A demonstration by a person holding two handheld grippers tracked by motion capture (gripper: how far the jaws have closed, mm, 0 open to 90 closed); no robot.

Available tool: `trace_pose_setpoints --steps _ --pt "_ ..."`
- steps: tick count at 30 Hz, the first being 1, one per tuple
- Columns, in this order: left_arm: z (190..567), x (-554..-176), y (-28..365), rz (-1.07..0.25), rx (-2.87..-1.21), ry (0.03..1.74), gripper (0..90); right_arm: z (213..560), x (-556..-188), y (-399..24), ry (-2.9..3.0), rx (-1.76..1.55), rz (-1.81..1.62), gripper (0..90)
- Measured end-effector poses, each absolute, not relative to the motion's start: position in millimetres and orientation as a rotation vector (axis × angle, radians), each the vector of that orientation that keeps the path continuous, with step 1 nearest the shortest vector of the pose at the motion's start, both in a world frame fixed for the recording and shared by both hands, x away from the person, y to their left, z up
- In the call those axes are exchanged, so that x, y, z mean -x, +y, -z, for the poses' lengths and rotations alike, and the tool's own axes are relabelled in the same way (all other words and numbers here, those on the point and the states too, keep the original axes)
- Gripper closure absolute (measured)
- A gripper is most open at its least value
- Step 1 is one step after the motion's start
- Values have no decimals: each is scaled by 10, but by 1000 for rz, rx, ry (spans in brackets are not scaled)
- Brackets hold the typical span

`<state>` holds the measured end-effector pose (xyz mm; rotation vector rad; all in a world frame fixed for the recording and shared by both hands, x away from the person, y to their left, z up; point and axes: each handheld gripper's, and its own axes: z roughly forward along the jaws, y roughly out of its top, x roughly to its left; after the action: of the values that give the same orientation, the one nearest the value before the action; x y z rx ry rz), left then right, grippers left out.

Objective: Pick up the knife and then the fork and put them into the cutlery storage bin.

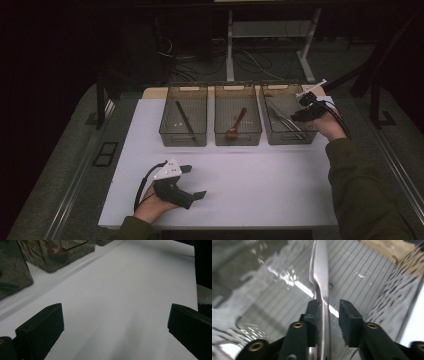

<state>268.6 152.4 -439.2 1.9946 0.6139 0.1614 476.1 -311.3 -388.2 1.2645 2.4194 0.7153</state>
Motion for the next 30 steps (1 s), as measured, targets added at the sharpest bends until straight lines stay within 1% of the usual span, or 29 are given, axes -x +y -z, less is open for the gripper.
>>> trace_pose_setpoints --steps 10,12,13,15,20,24,30 --pt "4393 -2692 1528 -164 -1999 614 0 3740 -4640 -3229 2379 -1337 -944 470" --pt "4394 -2696 1531 -165 -1999 613 0 3733 -4608 -3252 2372 -1358 -1007 429" --pt "4395 -2698 1531 -165 -2000 613 0 3734 -4594 -3270 2364 -1364 -1032 427" --pt "4398 -2701 1530 -162 -2000 612 0 3738 -4562 -3301 2342 -1384 -1068 382" --pt "4402 -2714 1537 -162 -2002 614 0 3732 -4461 -3364 2288 -1393 -1164 311" --pt "4406 -2728 1544 -165 -2004 617 0 3710 -4371 -3368 2270 -1351 -1177 272" --pt "4410 -2743 1552 -164 -2000 623 0 3659 -4225 -3365 2199 -1301 -1231 242"
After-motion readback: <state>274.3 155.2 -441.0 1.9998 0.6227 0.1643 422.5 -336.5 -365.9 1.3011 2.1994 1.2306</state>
